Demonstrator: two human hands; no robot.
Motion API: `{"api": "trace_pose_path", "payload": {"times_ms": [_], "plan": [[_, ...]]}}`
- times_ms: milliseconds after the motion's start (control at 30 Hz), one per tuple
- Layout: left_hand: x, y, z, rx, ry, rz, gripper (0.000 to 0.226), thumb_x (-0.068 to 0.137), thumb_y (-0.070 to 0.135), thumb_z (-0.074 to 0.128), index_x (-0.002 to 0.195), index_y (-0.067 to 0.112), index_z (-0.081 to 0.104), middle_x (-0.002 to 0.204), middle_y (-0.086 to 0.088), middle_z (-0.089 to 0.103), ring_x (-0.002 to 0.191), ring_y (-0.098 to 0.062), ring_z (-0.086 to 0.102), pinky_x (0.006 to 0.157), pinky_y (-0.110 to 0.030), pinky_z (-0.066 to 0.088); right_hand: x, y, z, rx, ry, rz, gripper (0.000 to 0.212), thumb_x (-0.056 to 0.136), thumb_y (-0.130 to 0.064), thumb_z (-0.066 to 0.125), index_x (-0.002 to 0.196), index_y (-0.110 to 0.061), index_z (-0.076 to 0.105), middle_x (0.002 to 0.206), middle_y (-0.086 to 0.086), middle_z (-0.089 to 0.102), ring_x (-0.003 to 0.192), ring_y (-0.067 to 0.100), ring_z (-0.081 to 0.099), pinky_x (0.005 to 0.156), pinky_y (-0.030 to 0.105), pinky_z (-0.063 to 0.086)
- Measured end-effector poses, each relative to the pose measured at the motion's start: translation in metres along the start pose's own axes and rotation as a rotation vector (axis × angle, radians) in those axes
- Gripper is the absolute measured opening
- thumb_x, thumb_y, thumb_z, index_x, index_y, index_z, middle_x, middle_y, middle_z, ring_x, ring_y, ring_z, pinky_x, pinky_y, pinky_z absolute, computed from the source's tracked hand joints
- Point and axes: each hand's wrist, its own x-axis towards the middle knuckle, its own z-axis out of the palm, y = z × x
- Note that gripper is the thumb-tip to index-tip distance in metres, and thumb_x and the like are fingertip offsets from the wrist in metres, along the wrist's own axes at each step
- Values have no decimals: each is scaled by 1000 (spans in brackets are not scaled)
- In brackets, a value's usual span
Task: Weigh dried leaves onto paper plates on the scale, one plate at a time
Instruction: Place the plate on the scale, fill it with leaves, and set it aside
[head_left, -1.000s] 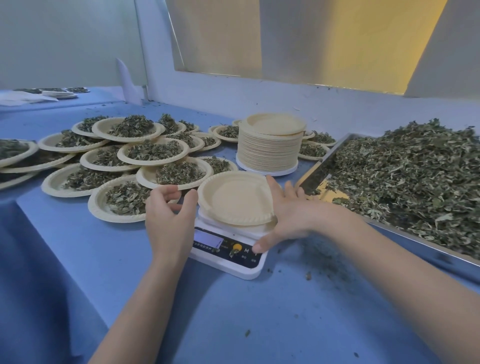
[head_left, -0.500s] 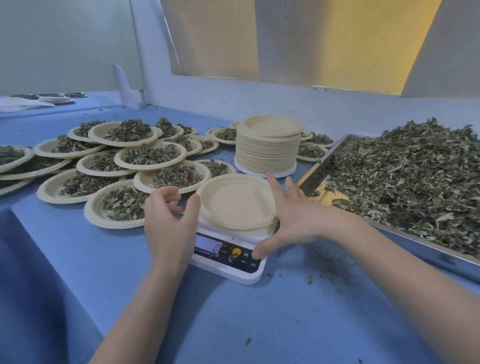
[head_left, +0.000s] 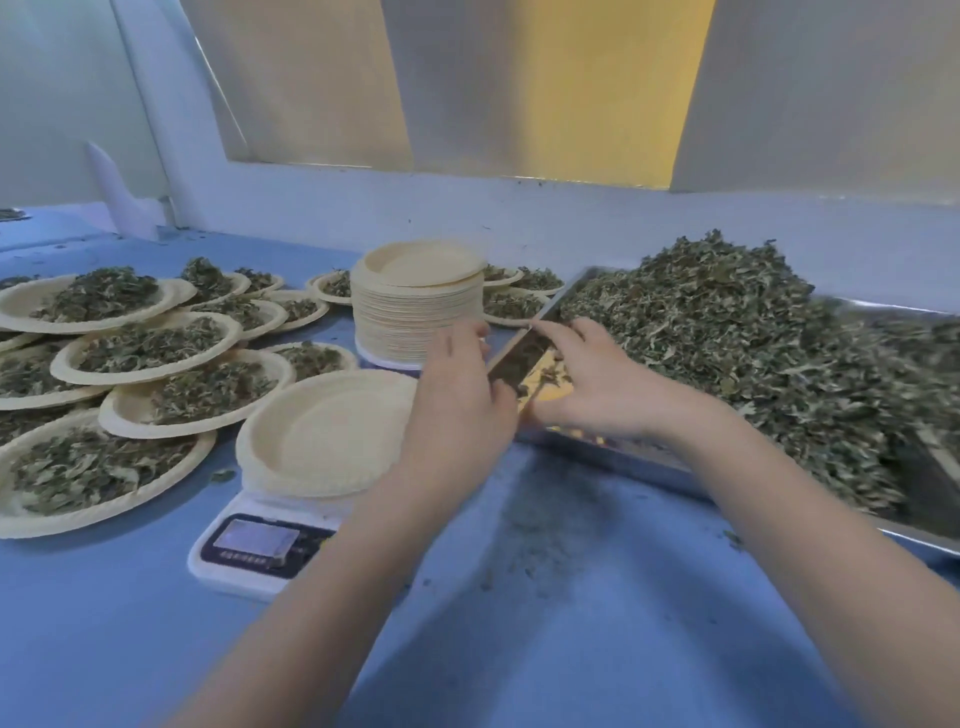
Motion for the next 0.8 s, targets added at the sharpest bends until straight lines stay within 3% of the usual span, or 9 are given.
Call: {"api": "trace_pose_path", "payload": {"times_ms": [133,233,333,467,533,600,700,800], "plan": [[26,18,61,162,-422,-34,50,86,7,52,133,11,38,128,-13,41,112,-30,48,91,-30,39,1,54,-15,-35,-69,83,62,83,-22,65,139,-17,42,131,10,53,113,25,56,92,30,47],[47,20,89,320,-595,-101,49,87,10,55,133,9,37,131,-17,37,111,-36,50,90,-37,45,7,86,-17,-40,-130,130,70,79,-27,70,142,-21,38,133,6,53,113,22,53,89,27,44],[65,17,107,445,-709,-187,66,83,14,65,139,5,31,134,-23,42,113,-36,52,88,-38,47,22,107,-15,-80,-202,156,82,74,-29,76,144,-18,34,137,9,50,117,25,53,95,32,46],[83,14,119,500,-758,-240,73,74,14,75,134,2,34,113,-18,58,99,-32,60,70,-33,49,52,117,-13,-68,-320,119,84,67,-26,83,137,-19,39,121,5,60,98,25,64,83,38,55],[90,10,124,473,-753,-258,70,74,13,75,131,2,36,102,-13,58,93,-29,62,71,-35,52,70,119,-15,-97,-319,65,91,65,-28,83,141,-20,36,128,3,55,107,24,59,91,37,51],[96,8,130,433,-734,-283,69,74,13,75,130,3,37,106,-12,53,91,-29,62,66,-34,52,91,119,-21,-113,-236,22,91,71,-32,77,147,-19,28,143,5,43,122,23,49,100,36,43],[103,4,138,418,-702,-280,69,75,17,75,130,5,36,125,-18,44,100,-32,57,66,-33,46,116,119,-20,-177,-105,33,69,86,-33,59,146,-18,31,145,10,41,122,26,50,98,36,44],[106,0,142,414,-679,-288,74,76,19,76,134,5,32,134,-20,36,107,-33,53,71,-31,42,120,114,-8,-463,-227,35,40,93,-36,46,126,-14,51,123,12,57,98,27,53,77,32,41]]}}
